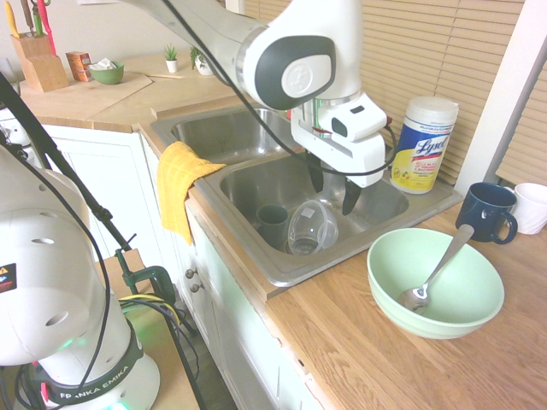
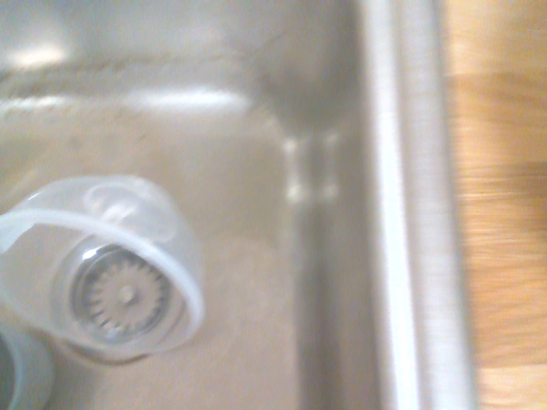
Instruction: Put the spoon into the sink
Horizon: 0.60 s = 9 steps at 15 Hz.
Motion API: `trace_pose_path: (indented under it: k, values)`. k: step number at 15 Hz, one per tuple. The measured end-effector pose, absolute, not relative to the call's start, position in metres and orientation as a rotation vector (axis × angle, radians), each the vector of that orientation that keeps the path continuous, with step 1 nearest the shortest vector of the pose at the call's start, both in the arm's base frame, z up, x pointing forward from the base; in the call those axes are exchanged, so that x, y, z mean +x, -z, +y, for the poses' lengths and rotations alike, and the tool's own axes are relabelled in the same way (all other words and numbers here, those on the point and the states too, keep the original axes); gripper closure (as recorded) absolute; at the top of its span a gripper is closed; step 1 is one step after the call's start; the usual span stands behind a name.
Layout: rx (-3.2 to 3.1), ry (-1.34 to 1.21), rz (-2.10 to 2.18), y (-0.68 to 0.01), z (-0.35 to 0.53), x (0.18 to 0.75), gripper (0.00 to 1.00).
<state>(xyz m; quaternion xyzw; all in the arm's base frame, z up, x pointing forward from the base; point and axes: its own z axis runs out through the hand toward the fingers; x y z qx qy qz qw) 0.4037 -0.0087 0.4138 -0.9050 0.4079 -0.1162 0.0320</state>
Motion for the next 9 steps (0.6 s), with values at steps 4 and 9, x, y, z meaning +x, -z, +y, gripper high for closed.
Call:
trace_pose_path:
  k: [4, 9]
  values:
    - [-2.742, 0.465, 1.297, -0.435, -0.037, 0.386, 0.0]
    - [-2.699, 0.496, 1.352, -0.438, -0.092, 0.378, 0.0]
